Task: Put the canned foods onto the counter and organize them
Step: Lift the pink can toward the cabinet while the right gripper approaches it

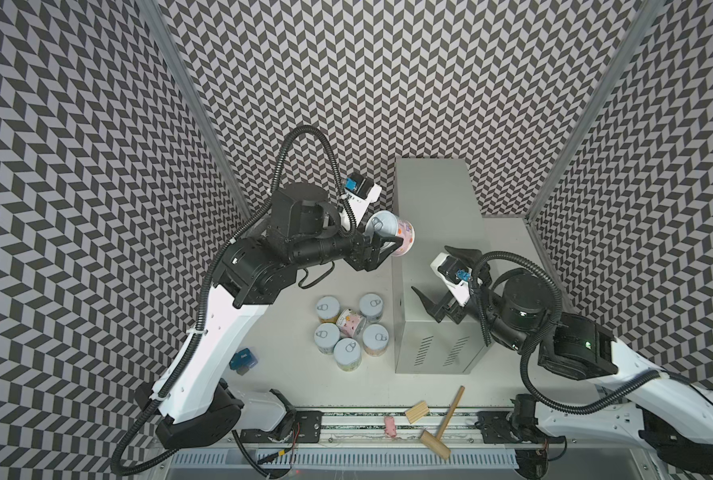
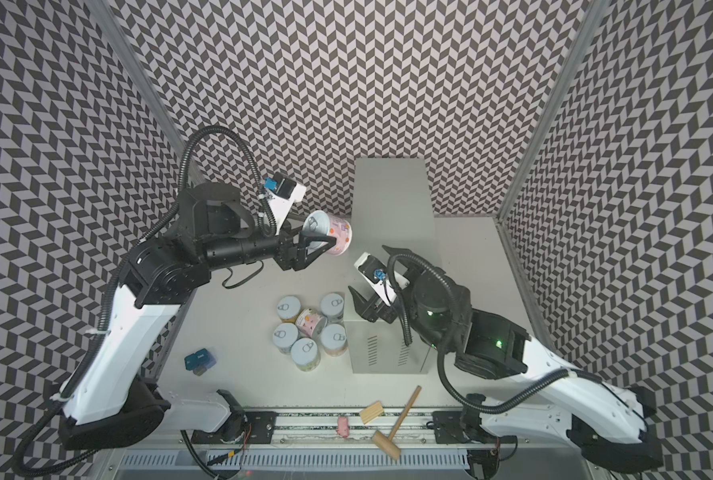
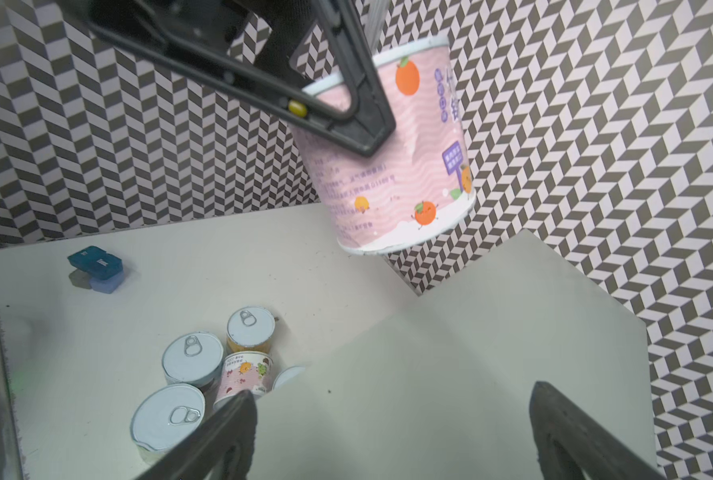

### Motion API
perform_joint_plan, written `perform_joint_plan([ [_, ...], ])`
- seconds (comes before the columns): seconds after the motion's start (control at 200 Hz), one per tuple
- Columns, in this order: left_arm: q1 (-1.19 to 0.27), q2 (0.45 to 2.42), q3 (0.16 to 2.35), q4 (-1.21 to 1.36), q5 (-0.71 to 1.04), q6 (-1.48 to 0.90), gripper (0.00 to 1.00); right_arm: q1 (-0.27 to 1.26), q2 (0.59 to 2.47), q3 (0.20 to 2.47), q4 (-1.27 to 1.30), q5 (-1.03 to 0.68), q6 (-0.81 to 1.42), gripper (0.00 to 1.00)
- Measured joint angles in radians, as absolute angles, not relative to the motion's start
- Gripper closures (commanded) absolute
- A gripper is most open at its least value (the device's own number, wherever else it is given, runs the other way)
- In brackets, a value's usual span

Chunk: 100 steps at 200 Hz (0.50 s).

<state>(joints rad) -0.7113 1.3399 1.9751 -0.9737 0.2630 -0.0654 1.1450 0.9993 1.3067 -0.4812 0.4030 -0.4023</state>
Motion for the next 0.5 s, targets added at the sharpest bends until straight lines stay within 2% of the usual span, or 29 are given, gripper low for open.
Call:
perform_joint_plan([
  [0.25, -0.725, 1.316, 1.932, -0.955, 0.302, -0.042, 0.48, 1.212, 1.076, 1.372, -0.467, 0.344, -0.447, 0.01],
  [0.501, -0.734, 1.291, 1.883, -0.955, 0.283, -0.034, 0.48, 1.259, 1.139, 1.39, -0.402, 0.445, -0.49, 0.01],
])
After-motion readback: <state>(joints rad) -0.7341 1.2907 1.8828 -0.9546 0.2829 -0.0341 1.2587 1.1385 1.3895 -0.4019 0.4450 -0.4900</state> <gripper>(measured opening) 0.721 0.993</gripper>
